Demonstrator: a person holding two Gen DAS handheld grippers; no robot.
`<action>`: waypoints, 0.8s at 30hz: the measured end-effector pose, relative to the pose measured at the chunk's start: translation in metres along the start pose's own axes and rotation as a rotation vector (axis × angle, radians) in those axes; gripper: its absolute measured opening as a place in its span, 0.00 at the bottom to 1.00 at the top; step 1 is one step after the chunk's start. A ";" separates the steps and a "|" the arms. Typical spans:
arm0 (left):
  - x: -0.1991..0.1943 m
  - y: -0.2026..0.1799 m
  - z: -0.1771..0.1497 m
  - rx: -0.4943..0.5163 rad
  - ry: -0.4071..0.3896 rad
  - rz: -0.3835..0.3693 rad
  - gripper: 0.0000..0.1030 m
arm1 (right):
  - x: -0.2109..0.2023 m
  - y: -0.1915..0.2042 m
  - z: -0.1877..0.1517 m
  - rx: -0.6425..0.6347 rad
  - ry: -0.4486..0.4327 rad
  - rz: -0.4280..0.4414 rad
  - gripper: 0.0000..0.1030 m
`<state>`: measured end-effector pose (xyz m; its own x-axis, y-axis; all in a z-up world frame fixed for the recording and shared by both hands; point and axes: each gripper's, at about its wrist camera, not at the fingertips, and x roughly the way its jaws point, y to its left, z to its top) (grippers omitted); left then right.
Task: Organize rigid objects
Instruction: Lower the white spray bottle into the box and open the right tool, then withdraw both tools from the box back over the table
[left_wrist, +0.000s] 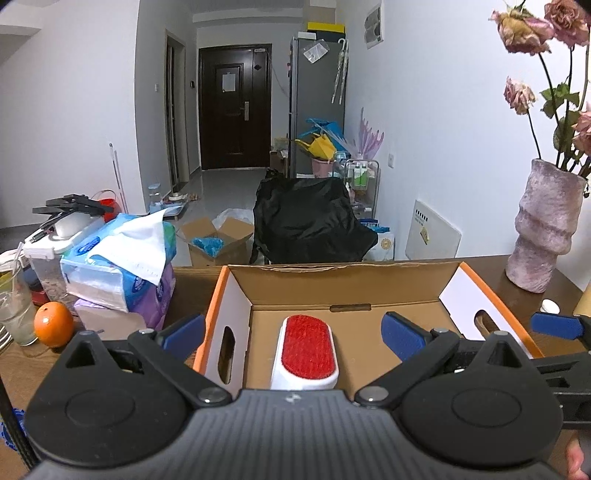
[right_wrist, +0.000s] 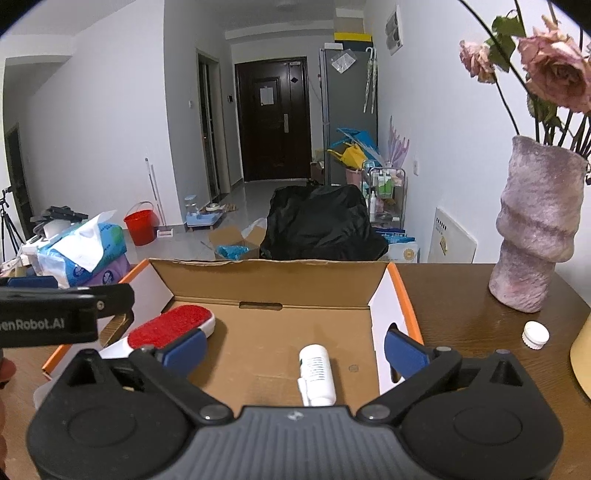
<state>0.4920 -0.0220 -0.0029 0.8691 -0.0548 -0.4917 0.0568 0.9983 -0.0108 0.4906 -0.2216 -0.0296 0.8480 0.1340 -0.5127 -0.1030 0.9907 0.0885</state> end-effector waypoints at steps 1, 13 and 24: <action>-0.003 0.000 -0.001 -0.001 -0.003 0.002 1.00 | -0.003 0.000 -0.001 -0.002 -0.003 0.001 1.00; -0.029 0.009 -0.016 -0.010 -0.014 0.022 1.00 | -0.037 0.001 -0.014 -0.045 -0.029 -0.001 1.00; -0.058 0.018 -0.038 -0.018 -0.022 0.046 1.00 | -0.069 0.002 -0.034 -0.073 -0.039 0.005 1.00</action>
<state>0.4239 -0.0002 -0.0077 0.8813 -0.0089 -0.4724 0.0079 1.0000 -0.0042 0.4146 -0.2280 -0.0230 0.8670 0.1397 -0.4784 -0.1440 0.9892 0.0278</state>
